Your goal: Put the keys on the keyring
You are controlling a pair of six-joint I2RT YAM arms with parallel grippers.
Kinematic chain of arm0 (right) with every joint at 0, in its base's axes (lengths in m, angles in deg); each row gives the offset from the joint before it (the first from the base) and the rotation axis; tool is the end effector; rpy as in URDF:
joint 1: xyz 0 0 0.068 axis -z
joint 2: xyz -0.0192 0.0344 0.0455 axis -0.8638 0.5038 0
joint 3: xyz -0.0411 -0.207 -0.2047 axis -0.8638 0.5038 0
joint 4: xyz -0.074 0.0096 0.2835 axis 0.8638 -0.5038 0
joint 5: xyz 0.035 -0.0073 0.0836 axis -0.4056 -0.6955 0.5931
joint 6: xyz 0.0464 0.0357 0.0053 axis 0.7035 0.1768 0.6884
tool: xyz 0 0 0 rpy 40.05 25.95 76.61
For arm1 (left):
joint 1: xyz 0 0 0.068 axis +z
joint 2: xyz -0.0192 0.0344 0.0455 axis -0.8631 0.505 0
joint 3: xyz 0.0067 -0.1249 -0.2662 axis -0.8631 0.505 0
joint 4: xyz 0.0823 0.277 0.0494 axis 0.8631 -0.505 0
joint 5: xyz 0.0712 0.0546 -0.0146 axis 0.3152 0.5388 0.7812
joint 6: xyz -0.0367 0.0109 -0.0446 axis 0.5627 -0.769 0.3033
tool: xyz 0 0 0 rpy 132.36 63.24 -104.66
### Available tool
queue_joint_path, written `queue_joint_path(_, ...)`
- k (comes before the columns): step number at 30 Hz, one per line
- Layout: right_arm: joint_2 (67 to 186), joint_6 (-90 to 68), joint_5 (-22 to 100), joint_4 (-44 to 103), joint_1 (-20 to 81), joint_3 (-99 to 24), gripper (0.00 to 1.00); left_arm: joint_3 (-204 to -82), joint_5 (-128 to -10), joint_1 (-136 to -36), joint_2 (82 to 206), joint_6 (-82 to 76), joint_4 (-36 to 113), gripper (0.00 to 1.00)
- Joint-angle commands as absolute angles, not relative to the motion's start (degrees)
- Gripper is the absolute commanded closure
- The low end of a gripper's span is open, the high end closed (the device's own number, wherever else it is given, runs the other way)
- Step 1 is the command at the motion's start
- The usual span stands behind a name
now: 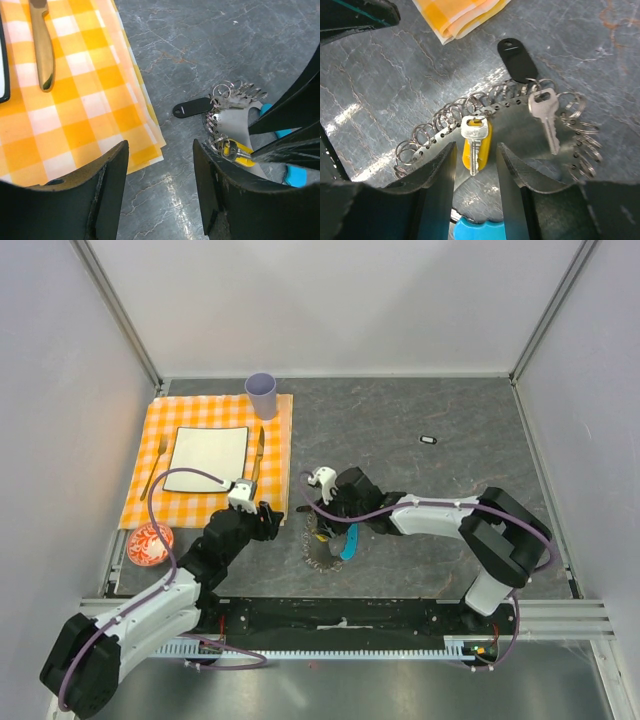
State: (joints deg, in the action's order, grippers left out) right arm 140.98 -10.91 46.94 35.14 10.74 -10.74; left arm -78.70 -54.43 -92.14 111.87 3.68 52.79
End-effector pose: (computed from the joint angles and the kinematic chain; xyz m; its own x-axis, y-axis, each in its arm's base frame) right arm 0.2324 0.2849 0.1609 -0.5339 -0.4394 -0.7224 -0.8017 0.5347 0.2672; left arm 0.1576 -0.0946 0.1594 -0.3993 -0.1132 -0.9098 0.3354 0.9055 -0.2599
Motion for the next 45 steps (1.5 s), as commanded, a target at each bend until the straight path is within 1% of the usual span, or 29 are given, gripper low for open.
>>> queue_joint_path(1, 142.4, -9.2, 42.7, 41.8, 8.7, -12.4, 0.55, -78.4, -56.4, -91.5, 112.6, 5.7, 58.5, 0.39)
queue_joint_path(9, 145.1, -5.5, 34.4, 44.0, 6.3, -13.4, 0.54, -78.7, -56.6, -91.1, 114.1, 4.8, 59.0, 0.39)
queue_joint_path(15, 146.6, -3.7, 33.3, 44.2, 5.4, -13.6, 0.59, -78.7, -56.6, -91.1, 113.6, 4.4, 58.7, 0.39)
queue_joint_path(17, 147.1, -3.3, 33.1, 44.6, 5.3, -13.5, 0.62, -78.8, -56.8, -91.1, 113.6, 4.3, 58.7, 0.39)
queue_joint_path(21, 147.4, -2.8, 31.9, 44.5, 5.3, -13.5, 0.73, -78.8, -57.1, -91.1, 113.7, 4.0, 58.6, 0.39)
queue_joint_path(22, 147.3, -3.0, 31.7, 44.1, 5.3, -13.5, 0.79, -78.8, -57.2, -91.1, 113.8, 4.0, 58.6, 0.39)
queue_joint_path(24, 146.8, -3.4, 31.6, 43.6, 5.3, -13.3, 0.87, -78.8, -57.5, -91.0, 113.8, 3.9, 58.6, 0.39)
queue_joint_path(25, 146.4, -4.1, 31.6, 42.9, 5.3, -13.3, 0.94, -78.9, -57.9, -91.0, 113.8, 3.7, 58.8, 0.39)
queue_joint_path(28, 144.9, -5.9, 30.1, 40.8, 5.3, -13.2, 1.00, -78.9, -59.3, -91.1, 114.2, 3.2, 59.7, 0.39)
queue_joint_path(31, 142.4, -7.6, 30.7, 38.9, 6.0, -12.9, 1.00, -79.2, -62.2, -91.0, 115.6, 2.2, 61.0, 0.39)
queue_joint_path(34, 139.1, -10.7, 34.1, 37.6, 7.8, -11.9, 1.00, -79.4, -65.9, -91.1, 118.4, 1.2, 63.6, 0.39)
queue_joint_path(38, 134.4, -16.1, 41.7, 35.9, 11.7, -10.9, 1.00, -80.1, -70.1, -91.0, 122.2, 1.1, 67.0, 0.39)
queue_joint_path(39, 133.2, -17.3, 42.7, 33.3, 12.1, -11.5, 1.00, -80.2, -71.0, -91.1, 122.9, 1.4, 68.3, 0.39)
queue_joint_path(42, 131.8, -22.8, 42.9, 27.5, 12.6, -13.5, 1.00, -80.6, -74.3, -91.1, 124.9, 1.6, 72.1, 0.39)
queue_joint_path(45, 130.0, -26.2, 44.2, 25.6, 12.8, -13.9, 1.00, -81.6, -77.4, -91.1, 127.2, 1.2, 73.8, 0.39)
